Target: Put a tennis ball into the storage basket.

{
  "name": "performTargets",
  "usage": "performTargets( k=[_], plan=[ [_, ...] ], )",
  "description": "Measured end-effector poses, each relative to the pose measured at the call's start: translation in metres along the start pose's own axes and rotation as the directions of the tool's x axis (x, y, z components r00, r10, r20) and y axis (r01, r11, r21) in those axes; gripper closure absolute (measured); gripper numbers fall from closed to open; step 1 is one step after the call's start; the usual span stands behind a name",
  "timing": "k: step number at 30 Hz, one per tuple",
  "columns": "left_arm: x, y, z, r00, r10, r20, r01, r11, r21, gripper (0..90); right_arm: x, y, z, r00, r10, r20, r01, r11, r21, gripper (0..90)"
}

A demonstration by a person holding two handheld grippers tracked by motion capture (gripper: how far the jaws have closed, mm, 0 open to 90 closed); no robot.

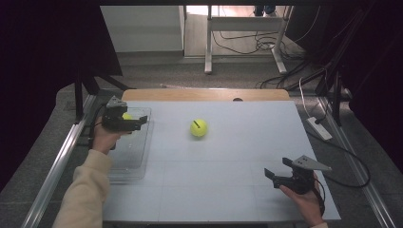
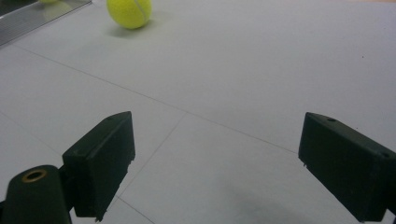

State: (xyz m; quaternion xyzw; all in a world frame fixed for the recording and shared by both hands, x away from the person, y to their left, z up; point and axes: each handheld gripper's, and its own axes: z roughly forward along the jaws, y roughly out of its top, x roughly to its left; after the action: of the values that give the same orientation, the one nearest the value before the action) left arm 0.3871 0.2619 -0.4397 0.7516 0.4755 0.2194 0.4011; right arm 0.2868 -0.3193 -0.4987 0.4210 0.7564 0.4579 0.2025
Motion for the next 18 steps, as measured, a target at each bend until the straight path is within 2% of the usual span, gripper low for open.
performTargets(
  k=[18],
  plan=[
    [-0.020, 0.002, -0.004, 0.9984, 0.031, 0.047, -0.030, 0.9992, -0.025, 6.8, 0.001, 0.000, 0.000, 1.0000, -0.004, 0.000, 0.004, 1.000, 0.000, 10.8]
  ],
)
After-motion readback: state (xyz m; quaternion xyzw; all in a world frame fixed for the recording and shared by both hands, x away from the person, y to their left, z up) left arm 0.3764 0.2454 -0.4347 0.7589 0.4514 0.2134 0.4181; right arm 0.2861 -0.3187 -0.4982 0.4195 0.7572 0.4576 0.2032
